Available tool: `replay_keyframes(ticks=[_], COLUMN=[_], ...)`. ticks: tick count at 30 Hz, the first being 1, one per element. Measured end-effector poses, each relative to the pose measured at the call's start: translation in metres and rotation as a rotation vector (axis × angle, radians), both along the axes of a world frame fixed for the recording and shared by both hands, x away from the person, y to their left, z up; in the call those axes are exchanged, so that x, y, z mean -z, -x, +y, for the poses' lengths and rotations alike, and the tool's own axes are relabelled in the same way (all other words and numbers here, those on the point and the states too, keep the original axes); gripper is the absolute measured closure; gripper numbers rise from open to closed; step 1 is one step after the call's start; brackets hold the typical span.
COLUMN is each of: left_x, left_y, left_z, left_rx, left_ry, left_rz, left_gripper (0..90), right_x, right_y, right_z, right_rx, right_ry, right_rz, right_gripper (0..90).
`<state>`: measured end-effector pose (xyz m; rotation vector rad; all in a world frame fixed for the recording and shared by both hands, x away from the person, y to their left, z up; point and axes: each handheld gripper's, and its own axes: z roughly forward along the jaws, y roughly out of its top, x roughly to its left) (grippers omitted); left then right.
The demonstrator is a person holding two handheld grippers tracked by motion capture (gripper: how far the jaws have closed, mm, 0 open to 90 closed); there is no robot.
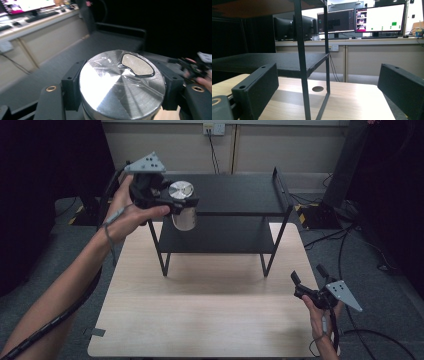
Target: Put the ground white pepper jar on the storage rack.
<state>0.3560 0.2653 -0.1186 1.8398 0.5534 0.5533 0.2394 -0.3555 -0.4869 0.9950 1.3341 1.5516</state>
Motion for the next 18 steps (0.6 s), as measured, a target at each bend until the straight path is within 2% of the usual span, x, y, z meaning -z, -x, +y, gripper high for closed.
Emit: replay_keyframes(ticks=[3, 5, 8, 11, 13, 15, 16, 18], left_x=[-0.011, -0.019, -0.021, -0.018, -0.016, -0.009, -0.009, -0.001], left_y=[-0.005, -0.014, -0.021, -0.035, -0.040, -0.054, -0.054, -0.061], left_z=[-0.008, -0.015, -0.019, -0.027, -0.028, -0.031, -0.031, -0.034], left_rx=[-0.043, -0.094, -0.123, -0.199, -0.217, -0.265, -0.265, -0.298], left_ry=[-0.019, -0.015, -0.011, -0.001, 0.003, 0.023, 0.023, 0.039], left_rz=[-0.023, -0.027, -0.027, -0.038, -0.036, -0.011, -0.011, -0.020], left_gripper=[34.5, 34.5, 34.5, 34.5, 34.5, 34.5, 34.5, 34.6], right_x=[0.000, 0.001, 0.001, 0.001, 0.001, 0.001, 0.001, 0.001], right_y=[0.000, 0.000, 0.000, 0.000, 0.000, 0.001, 0.001, 0.001], right_z=[-0.001, -0.001, -0.002, -0.002, -0.002, -0.002, -0.002, -0.002], right_rx=[0.002, 0.002, 0.002, 0.002, 0.000, -0.003, -0.003, -0.003], right_ry=[0.001, -0.011, -0.013, -0.015, -0.023, -0.041, -0.041, -0.046], right_rz=[-0.007, -0.004, -0.004, -0.004, -0.002, 0.000, 0.000, -0.005], right_gripper=[3.1, 3.1, 3.2, 3.2, 3.3, 3.3, 3.3, 3.4])
